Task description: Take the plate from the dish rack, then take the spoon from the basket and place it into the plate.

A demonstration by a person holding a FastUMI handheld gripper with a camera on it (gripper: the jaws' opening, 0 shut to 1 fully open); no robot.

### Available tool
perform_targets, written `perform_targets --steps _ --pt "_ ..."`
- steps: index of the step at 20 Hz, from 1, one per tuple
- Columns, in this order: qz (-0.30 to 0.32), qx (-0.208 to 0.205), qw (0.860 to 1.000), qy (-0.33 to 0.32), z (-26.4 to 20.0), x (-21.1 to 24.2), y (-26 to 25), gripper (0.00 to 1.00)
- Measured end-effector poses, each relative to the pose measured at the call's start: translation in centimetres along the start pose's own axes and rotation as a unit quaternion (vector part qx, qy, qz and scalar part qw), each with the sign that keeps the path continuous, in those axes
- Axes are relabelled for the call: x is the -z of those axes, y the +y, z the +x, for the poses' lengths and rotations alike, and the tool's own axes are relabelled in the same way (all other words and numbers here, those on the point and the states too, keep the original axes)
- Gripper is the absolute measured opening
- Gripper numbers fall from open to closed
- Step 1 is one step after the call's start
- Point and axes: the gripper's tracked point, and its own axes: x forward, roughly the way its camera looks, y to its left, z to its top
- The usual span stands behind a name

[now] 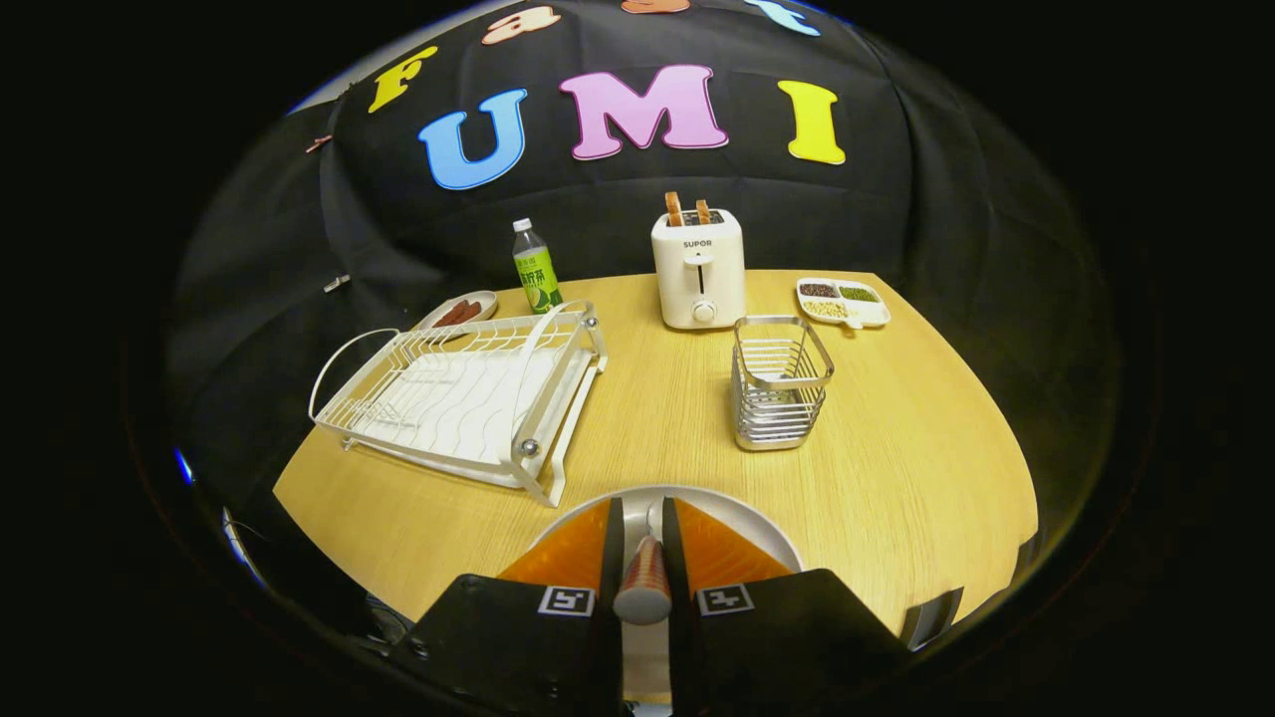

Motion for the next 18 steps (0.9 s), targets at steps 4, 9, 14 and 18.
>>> perform_targets --steps 4,9,14,18 --pt "0.001 -0.008 1.000 0.009 0.3 -0.6 -0.1 0.22" --pt "0.026 -0.032 0.999 0.007 -0.5 -2.4 0.5 0.81" --pt "0.012 -0.032 0.999 -0.035 -2.4 -7.3 -1.0 0.99" --pt "-0.006 -0.027 0.995 -0.099 -5.7 -13.4 -1.7 0.99"
